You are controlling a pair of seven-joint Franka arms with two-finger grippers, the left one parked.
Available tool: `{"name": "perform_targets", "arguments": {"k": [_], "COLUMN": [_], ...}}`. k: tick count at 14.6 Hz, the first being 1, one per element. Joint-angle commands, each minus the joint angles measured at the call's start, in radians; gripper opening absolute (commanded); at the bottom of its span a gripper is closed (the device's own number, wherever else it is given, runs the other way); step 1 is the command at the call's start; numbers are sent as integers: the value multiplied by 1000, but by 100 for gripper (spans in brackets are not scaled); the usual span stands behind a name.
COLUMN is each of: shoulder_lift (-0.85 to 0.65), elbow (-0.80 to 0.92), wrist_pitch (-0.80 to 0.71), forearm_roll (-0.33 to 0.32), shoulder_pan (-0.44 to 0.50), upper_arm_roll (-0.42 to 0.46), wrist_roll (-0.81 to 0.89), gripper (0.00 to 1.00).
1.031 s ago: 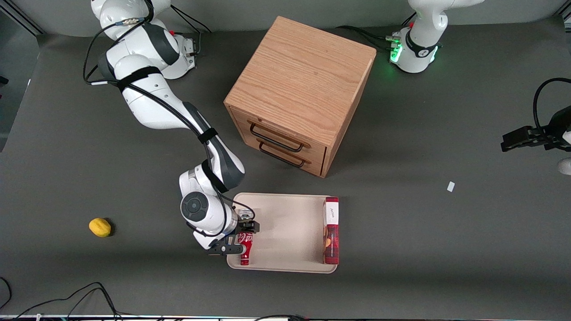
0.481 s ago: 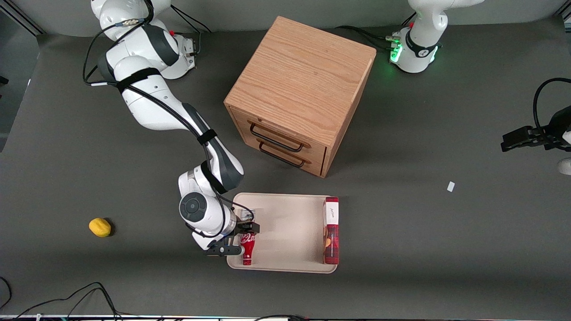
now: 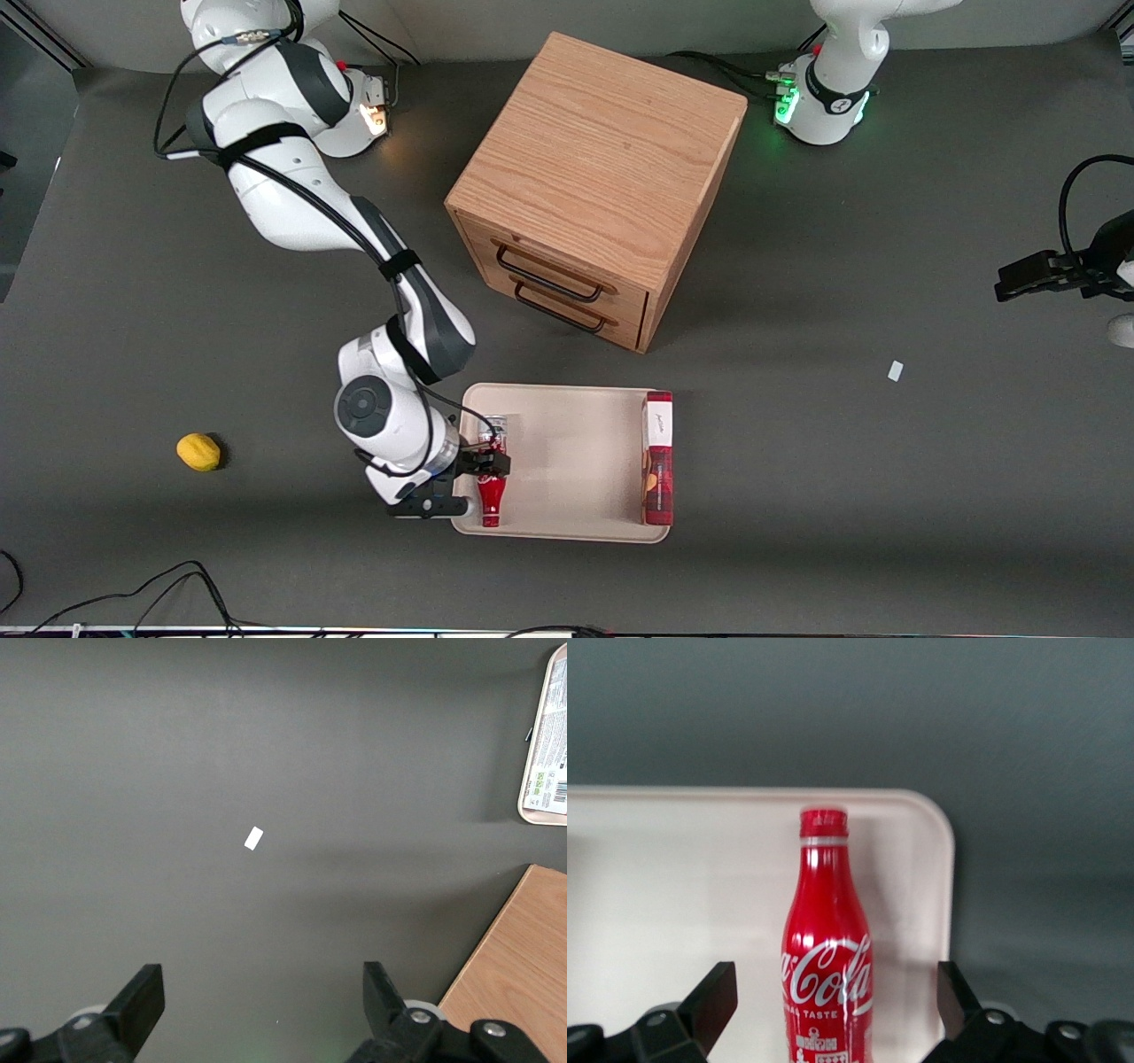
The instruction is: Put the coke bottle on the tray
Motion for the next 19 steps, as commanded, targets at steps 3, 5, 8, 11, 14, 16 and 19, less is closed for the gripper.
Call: {"name": "perform_targets", "arguments": {"k": [3, 5, 8, 11, 14, 16, 19], "shoulder_lift": [-310, -452, -686, -870, -1046, -1117, -1194], "elbow": [-309, -458, -694, -831, -935, -943, -940], "wrist_pitch": [-27, -29, -45, -152, -243, -352, -436], "forearm_roll": [19, 23, 36, 37, 37, 37, 37], "shoulder_pan": [-124, -172, -210, -210, -209, -207, -207], "upper_arm_roll": [14, 13, -9, -81, -138, -158, -173], "wrist_roll": [-71, -131, -168, -189, -222, -222, -223], "gripper": [100, 100, 100, 100, 100, 100, 100]}}
